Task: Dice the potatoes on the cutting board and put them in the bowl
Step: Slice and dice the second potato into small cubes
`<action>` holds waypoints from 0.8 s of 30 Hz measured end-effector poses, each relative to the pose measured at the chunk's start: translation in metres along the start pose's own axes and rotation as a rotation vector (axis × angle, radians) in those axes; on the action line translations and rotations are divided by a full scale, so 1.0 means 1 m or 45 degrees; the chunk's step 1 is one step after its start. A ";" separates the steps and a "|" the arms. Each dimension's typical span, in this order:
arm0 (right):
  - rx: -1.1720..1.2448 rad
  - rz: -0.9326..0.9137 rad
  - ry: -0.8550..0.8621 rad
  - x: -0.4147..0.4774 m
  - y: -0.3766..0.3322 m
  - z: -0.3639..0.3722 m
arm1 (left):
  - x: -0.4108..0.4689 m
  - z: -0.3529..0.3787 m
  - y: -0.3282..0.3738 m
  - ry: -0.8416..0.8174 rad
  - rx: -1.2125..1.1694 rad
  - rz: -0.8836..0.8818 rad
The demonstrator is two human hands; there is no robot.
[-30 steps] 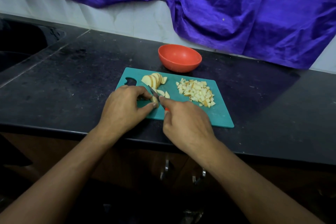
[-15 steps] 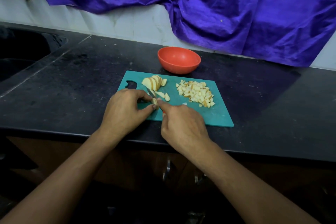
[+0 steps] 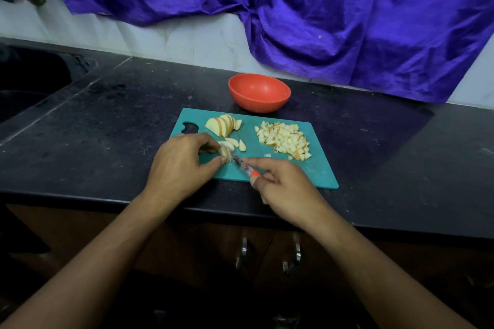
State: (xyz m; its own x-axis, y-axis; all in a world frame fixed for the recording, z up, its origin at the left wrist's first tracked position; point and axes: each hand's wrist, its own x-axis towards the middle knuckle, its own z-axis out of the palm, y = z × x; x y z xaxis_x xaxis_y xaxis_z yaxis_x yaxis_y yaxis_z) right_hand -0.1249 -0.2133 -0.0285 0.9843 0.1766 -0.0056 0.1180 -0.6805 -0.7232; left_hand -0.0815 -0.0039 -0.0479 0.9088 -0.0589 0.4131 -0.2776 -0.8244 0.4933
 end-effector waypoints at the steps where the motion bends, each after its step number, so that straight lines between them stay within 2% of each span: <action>1: 0.121 0.049 -0.026 0.001 0.002 -0.004 | 0.000 0.000 0.000 -0.001 0.000 0.003; 5: 0.411 0.123 -0.056 -0.003 0.002 -0.020 | 0.000 0.000 0.000 0.004 -0.011 -0.007; 8: 0.436 0.114 0.012 0.002 0.006 -0.028 | 0.000 0.001 -0.001 -0.005 -0.019 0.011; 17: -0.012 0.024 0.187 0.037 0.014 -0.020 | 0.008 0.003 -0.006 -0.136 0.051 0.030; 24: -0.242 0.015 0.188 0.065 0.001 -0.008 | 0.015 0.005 -0.006 -0.272 0.121 0.019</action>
State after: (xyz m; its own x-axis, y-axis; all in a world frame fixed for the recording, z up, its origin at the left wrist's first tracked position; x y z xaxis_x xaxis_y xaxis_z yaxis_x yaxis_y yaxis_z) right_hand -0.0604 -0.2077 -0.0241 0.9926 0.0711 0.0980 0.1150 -0.8060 -0.5806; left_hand -0.0646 -0.0026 -0.0486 0.9529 -0.1812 0.2430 -0.2702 -0.8711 0.4100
